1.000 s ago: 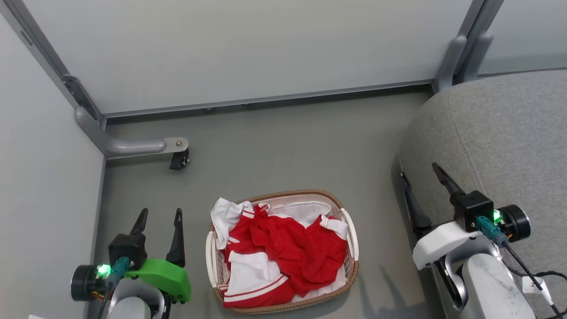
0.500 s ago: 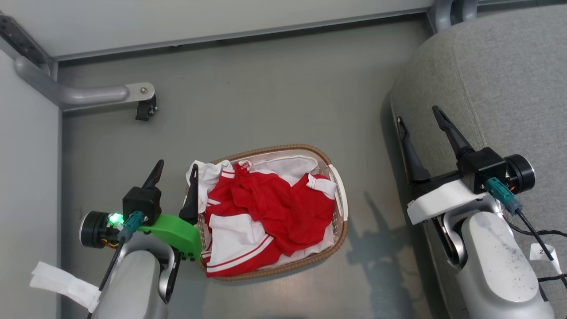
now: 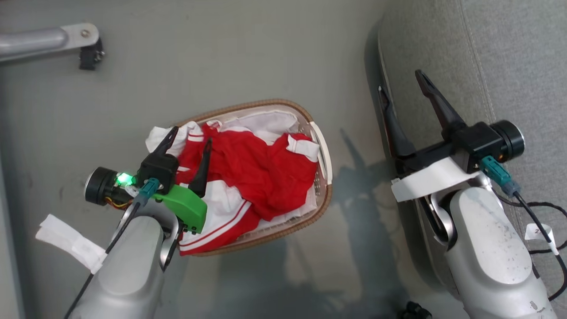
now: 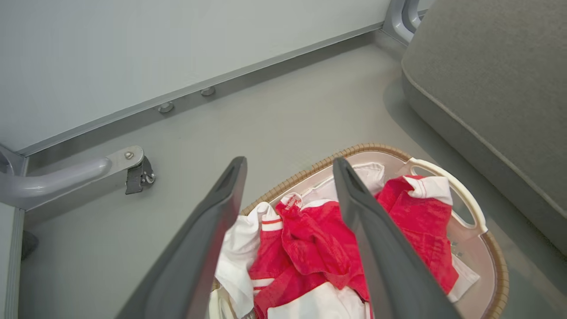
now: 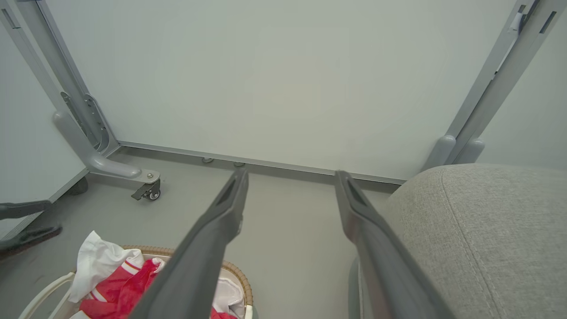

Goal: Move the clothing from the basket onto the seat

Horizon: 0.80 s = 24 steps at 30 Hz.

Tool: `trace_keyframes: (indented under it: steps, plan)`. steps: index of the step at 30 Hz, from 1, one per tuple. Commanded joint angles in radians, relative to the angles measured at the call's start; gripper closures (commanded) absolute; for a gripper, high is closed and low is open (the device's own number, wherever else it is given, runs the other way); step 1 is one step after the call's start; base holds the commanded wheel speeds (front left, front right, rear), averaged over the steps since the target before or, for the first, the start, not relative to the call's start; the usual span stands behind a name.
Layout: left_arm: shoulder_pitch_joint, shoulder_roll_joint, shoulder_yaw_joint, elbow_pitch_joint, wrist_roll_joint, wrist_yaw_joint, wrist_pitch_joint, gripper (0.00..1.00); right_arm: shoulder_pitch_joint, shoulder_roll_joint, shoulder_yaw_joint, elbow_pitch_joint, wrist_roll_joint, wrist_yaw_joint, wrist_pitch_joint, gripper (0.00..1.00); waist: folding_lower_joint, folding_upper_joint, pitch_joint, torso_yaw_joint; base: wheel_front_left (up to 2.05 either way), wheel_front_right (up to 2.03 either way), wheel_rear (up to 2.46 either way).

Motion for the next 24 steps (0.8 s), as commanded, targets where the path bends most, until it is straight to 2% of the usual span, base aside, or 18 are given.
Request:
trace_keyframes:
  steps: [1,12,24]
  plan:
    - [-0.034,0.02,-0.016,0.014,-0.001,-0.003,-0.001,0.0,-0.022,-0.003,0.009,-0.011,0.009,-0.001,-0.002,0.0,-0.0001,0.0,0.085,-0.055,0.0,0.0,0.0]
    - [-0.153,0.072,-0.18,0.11,0.018,-0.003,-0.001,0.0,-0.07,-0.003,0.035,-0.065,0.06,-0.001,-0.002,0.0,-0.0001,0.0,0.203,-0.103,0.0,0.0,0.0]
    - [-0.251,0.113,-0.363,0.275,0.047,-0.003,-0.001,0.0,-0.086,-0.003,0.055,-0.097,0.1,-0.001,-0.002,0.0,-0.0001,0.0,0.293,-0.148,0.0,0.0,0.0]
